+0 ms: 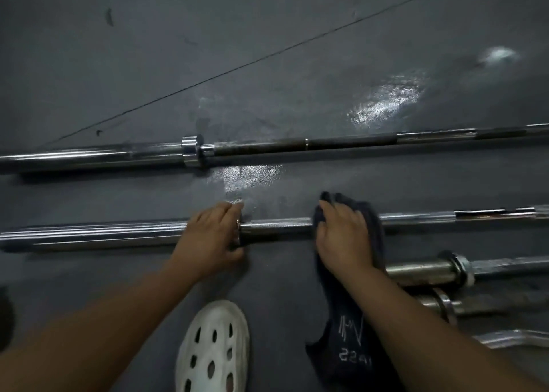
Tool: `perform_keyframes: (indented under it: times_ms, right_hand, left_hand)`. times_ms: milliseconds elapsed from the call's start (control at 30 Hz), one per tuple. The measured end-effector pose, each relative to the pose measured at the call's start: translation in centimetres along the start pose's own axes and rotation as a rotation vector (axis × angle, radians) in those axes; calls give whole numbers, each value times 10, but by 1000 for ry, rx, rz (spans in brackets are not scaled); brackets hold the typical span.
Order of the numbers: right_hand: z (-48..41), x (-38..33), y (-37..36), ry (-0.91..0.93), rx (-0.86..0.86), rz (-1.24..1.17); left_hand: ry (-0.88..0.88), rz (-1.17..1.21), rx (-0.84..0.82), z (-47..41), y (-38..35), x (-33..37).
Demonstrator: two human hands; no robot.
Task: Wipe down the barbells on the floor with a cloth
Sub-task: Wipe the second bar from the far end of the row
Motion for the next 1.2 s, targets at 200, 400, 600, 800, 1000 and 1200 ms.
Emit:
perform_keyframes:
  times_ms: [200, 400, 600, 800, 1000, 1200]
  right_hand:
    - [-26, -75, -1, 328, -108, 8]
    - [-34, 9, 29, -75, 213, -61]
    - [-31, -128, -24, 310, 110, 2]
    - [-52, 9, 30, 8, 154, 101]
    - [-46, -93, 4, 139, 175, -64]
    - [-30, -117, -12, 333, 37, 77]
  left_hand:
    - [62, 113, 129, -36, 36, -23]
    - [65, 56, 272, -14, 4, -21]
    - [90, 168, 318, -46, 38, -37]
    - [24, 105, 353, -23, 23, -32]
    - [135, 152, 254, -54, 44, -35]
    - [5, 251, 268, -4, 29, -23]
Point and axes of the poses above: each hand's wrist, its own z-axis away from the middle knuckle, its own y-axis out of the back of the hand, x = y × z, the point moved 7 cm from there along -z, towards the middle knuckle, and after that the axes turned 15 degrees about -x, right-handed, at the moved point
